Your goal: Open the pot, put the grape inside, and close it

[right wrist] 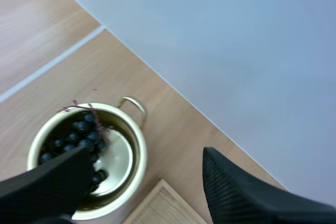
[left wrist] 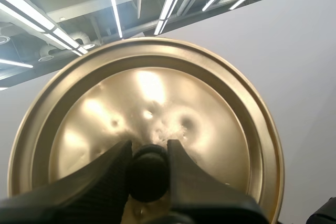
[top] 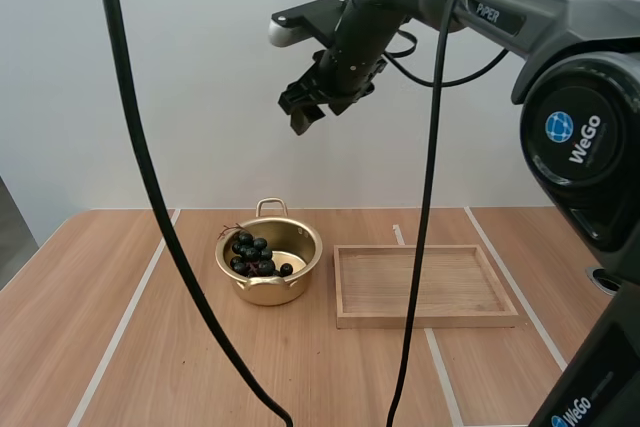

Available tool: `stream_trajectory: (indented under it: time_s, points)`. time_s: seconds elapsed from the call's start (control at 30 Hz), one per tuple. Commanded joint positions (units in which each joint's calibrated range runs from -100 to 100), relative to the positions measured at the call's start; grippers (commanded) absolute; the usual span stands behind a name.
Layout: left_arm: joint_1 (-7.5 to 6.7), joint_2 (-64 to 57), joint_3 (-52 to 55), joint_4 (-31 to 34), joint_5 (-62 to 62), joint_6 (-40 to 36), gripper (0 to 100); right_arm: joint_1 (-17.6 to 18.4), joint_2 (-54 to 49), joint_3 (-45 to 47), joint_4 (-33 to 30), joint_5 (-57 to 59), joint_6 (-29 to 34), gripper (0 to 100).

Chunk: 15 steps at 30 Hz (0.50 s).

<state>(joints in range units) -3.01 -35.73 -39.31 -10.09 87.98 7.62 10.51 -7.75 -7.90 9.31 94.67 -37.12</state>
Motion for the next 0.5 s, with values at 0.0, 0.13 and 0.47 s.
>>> stream_trajectory:
  time_s: [0.0, 0.13, 0.47]
  points:
    - [0.02, 0.5, -0.5, 0.1, 0.6, -0.5, 0, -2.6, -2.3, -0.4, -1.8, -1.3, 1.4, 88]
    - [0.02, 2.3, -0.5, 0.1, 5.6, -0.5, 0, -6.2, -4.1, -0.4, -1.1, -3.1, 2.0, 0]
    - [0.02, 11.3, 2.6, 1.9, 12.0, -0.5, 0, -13.6, -7.2, -0.4, 0.2, -4.3, 2.4, 0]
